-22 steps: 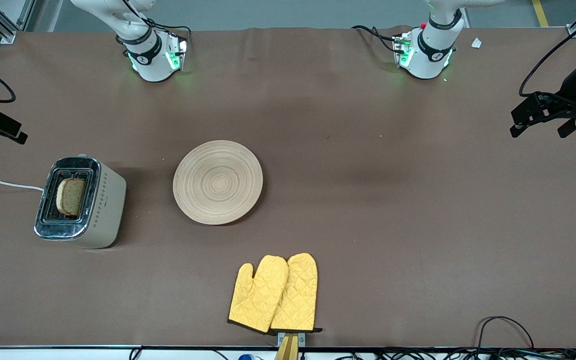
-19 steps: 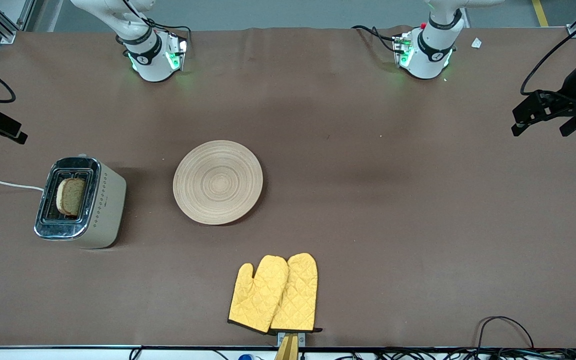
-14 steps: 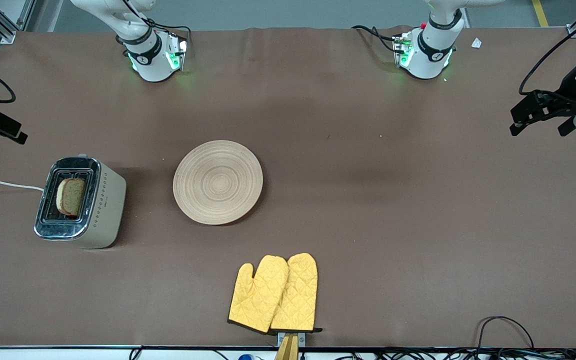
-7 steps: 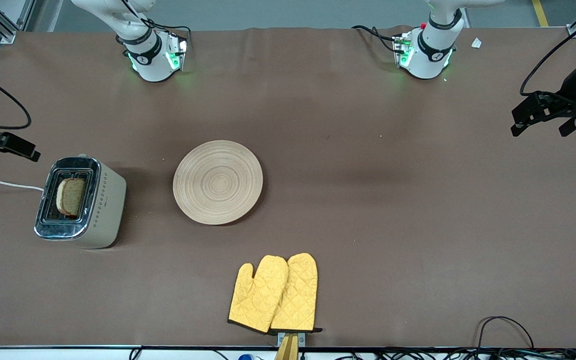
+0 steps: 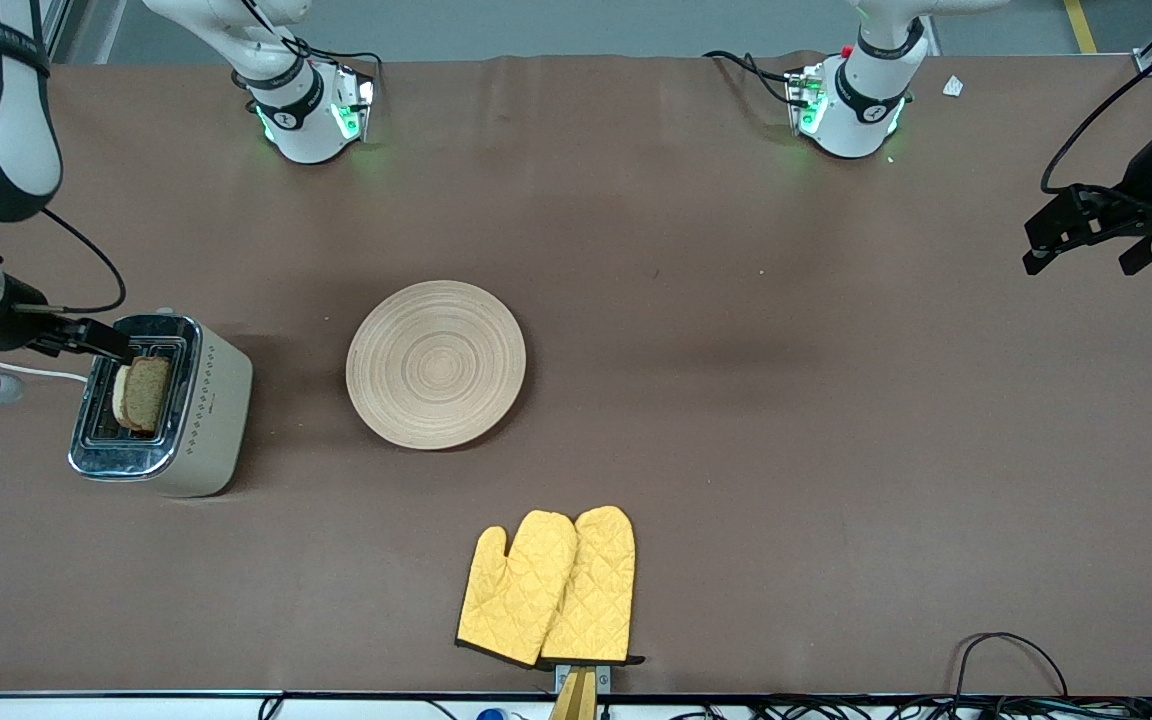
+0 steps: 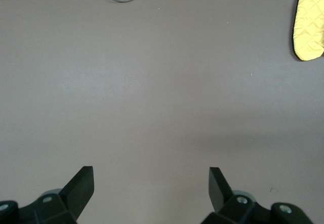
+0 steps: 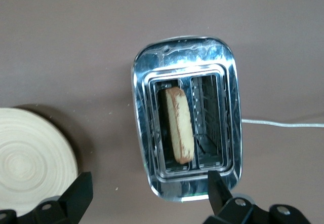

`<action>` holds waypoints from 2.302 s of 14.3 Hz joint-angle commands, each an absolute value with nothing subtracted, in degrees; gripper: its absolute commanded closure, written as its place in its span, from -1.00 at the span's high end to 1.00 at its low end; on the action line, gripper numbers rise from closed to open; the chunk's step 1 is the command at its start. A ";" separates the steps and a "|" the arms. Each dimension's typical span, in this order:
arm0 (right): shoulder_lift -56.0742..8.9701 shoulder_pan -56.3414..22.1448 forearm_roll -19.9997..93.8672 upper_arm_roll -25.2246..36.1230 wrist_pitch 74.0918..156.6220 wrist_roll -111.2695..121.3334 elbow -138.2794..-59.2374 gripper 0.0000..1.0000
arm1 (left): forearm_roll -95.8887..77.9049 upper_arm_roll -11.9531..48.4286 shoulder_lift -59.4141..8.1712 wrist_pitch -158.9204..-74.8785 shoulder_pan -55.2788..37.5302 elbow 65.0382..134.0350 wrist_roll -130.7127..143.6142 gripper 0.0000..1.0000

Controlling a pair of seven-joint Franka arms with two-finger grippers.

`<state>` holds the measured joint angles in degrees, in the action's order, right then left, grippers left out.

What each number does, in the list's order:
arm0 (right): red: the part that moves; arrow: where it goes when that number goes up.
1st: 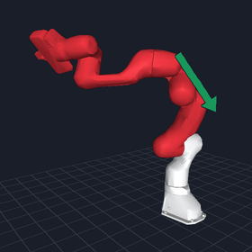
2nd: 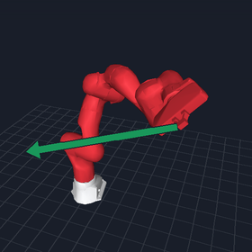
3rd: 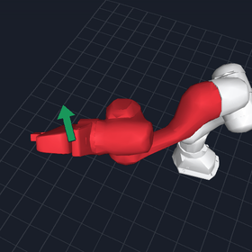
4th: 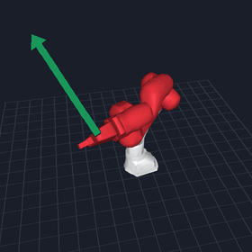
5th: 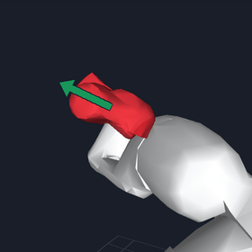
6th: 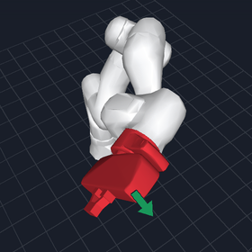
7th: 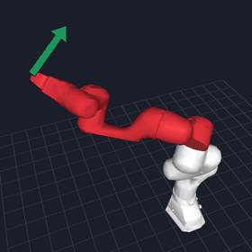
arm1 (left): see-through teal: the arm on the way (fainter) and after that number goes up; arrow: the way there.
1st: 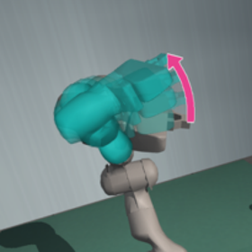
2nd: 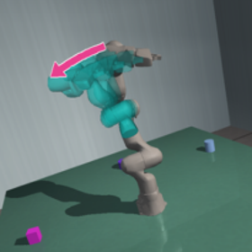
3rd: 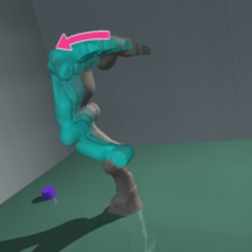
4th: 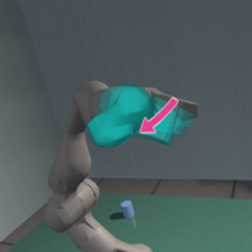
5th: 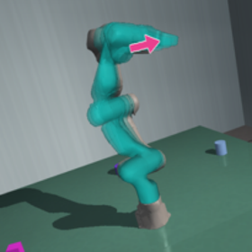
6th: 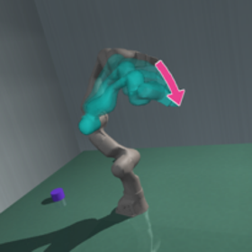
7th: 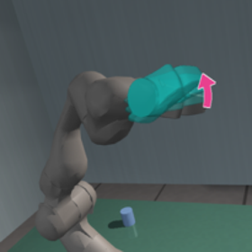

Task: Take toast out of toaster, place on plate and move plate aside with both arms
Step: 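Reach the right gripper down into the toaster slot and grasp the toast, then lift the toast out with the right gripper and lower it onto the plate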

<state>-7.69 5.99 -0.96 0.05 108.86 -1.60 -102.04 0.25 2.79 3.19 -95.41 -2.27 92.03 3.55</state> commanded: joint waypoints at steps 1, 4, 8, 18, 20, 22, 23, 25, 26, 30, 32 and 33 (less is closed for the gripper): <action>-9.74 8.70 -1.14 -0.44 116.08 2.97 -106.78 1.00 | 0.44 2.72 2.46 -94.66 -2.20 90.79 3.16 1.00; -13.18 10.02 -1.14 -0.53 118.91 3.60 -106.61 0.95 | 0.44 2.72 1.67 -94.66 -2.20 90.79 3.08 1.00; -15.20 9.76 -1.06 -0.53 119.71 3.60 -106.44 -0.97 | 0.35 2.64 1.58 -94.66 -2.29 90.79 3.16 1.00; -13.98 2.57 0.26 -1.40 90.02 -3.93 -82.10 -0.99 | 0.44 2.64 1.58 -94.66 -2.29 90.88 3.25 1.00; -11.61 -2.26 5.07 -1.06 89.73 -10.78 -83.31 -0.99 | 0.44 2.72 1.58 -94.66 -2.55 90.79 3.86 1.00; -11.86 -6.13 5.71 -1.14 94.80 -10.99 -87.51 -0.99 | 0.44 2.72 1.58 -94.66 -2.55 90.88 3.87 1.00; -11.52 -8.24 5.80 -1.14 99.71 -11.16 -92.15 -0.99 | 0.44 2.72 1.58 -94.66 -2.37 90.88 3.52 1.00; -9.68 -11.58 8.24 -1.23 110.16 -11.51 -102.25 -0.99 | 0.44 2.72 1.50 -94.66 -2.29 90.88 3.43 1.00; -8.54 -14.91 9.31 -1.32 115.26 -11.60 -106.74 -0.99 | 0.44 2.72 1.49 -94.66 -2.29 90.88 3.25 1.00; -7.91 -24.58 10.90 -1.32 128.74 -18.87 -116.88 -0.99 | 0.44 2.72 0.79 -94.57 -2.46 90.88 3.08 1.00; -8.09 -29.07 10.90 -1.23 133.22 -23.27 -119.08 -0.99 | 0.44 2.72 0.79 -94.48 -2.29 90.88 3.16 1.00; -8.09 -29.53 10.81 -1.23 135.85 -23.03 -121.01 -0.99 | 0.44 2.72 0.70 -94.48 -2.20 90.88 3.16 1.00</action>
